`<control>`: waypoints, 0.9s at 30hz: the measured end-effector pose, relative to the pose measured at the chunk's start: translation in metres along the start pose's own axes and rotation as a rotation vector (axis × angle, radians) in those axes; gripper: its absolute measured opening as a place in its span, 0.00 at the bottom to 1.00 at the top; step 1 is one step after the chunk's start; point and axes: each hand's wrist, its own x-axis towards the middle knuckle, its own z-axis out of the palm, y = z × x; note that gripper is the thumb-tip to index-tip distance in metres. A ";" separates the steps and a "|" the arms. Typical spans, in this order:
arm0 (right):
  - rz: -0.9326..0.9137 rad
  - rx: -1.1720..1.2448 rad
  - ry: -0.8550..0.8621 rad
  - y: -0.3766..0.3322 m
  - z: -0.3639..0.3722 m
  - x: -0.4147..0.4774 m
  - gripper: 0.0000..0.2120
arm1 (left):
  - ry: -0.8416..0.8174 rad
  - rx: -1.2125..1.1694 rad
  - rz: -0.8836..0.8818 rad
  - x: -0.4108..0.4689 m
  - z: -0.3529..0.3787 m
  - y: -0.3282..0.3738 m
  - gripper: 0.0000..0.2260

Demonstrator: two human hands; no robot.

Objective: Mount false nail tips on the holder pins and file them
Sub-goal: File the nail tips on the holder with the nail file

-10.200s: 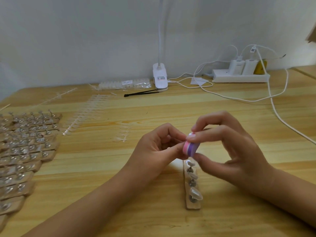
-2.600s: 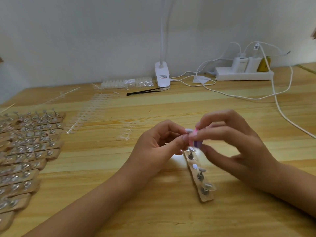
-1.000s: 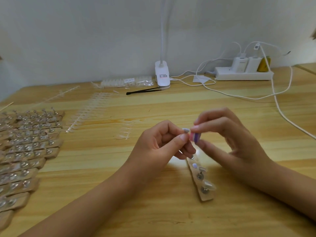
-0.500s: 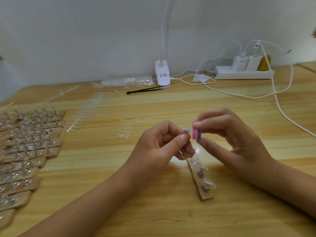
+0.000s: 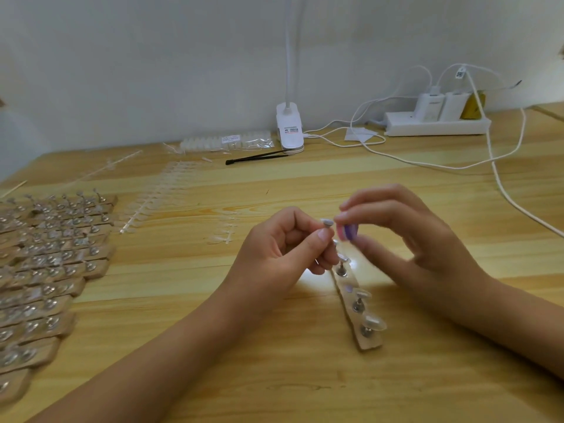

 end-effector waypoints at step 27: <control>0.005 0.089 0.066 -0.007 0.000 -0.001 0.10 | -0.038 0.048 0.037 -0.003 0.006 -0.001 0.02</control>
